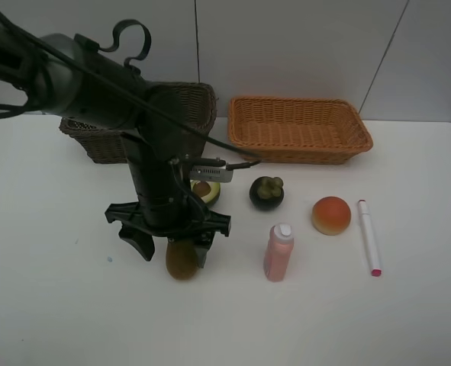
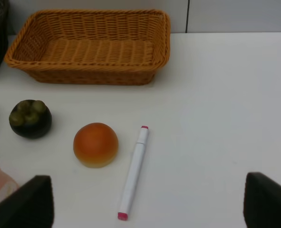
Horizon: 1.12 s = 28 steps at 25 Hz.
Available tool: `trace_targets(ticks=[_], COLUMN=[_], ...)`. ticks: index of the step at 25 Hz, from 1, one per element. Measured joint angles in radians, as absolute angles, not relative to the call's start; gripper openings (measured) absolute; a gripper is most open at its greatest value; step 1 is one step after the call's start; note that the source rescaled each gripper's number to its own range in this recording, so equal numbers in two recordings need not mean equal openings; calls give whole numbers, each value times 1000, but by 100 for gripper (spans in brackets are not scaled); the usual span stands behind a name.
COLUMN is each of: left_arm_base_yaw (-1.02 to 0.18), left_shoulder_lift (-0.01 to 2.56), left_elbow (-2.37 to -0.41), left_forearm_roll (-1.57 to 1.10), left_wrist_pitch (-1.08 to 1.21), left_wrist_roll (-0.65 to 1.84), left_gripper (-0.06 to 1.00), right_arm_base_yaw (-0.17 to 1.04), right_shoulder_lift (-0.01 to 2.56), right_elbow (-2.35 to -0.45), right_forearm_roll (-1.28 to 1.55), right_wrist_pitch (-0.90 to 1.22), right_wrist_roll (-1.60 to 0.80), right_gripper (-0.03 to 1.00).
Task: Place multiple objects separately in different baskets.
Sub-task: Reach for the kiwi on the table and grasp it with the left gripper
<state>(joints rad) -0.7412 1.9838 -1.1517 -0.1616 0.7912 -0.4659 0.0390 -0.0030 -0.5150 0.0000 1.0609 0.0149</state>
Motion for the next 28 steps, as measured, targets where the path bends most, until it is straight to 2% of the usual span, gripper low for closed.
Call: trace_targets(ticks=[9,11,12,13,15,22,28], left_arm_base_yaw=[-741,-741,-741,-741,-741,-741,-741], left_shoulder_lift=[2075,2076,2076,2077,2077,2082,2093], left_elbow=[-1150,-1150,-1150,-1150,-1150,-1168,-1390], left_forearm_roll=[-189,-189,-188,-188,-188,-177,-174], left_wrist_pitch=[718,718,718,718,718,719,873], left_wrist_roll=[-468,-468,-468,-468,-468,-463,-418], left_gripper=[85,82,76,65,35,35,35], right_arm_base_yaw=[39,39,39,39,39,39,39], right_shoulder_lift=[-3,-3,-3,-3,-3,-3,-3], right_elbow=[-515,-515,-515,-515,-515,-515,-515], right_forearm_roll=[0,0,0,0,0,0,0], right_wrist_pitch=[1061,1061,1061,1061,1061,1061,1061], right_wrist_roll=[15,15,15,15,15,15,15], right_gripper=[100,100,100,100,100,100,100])
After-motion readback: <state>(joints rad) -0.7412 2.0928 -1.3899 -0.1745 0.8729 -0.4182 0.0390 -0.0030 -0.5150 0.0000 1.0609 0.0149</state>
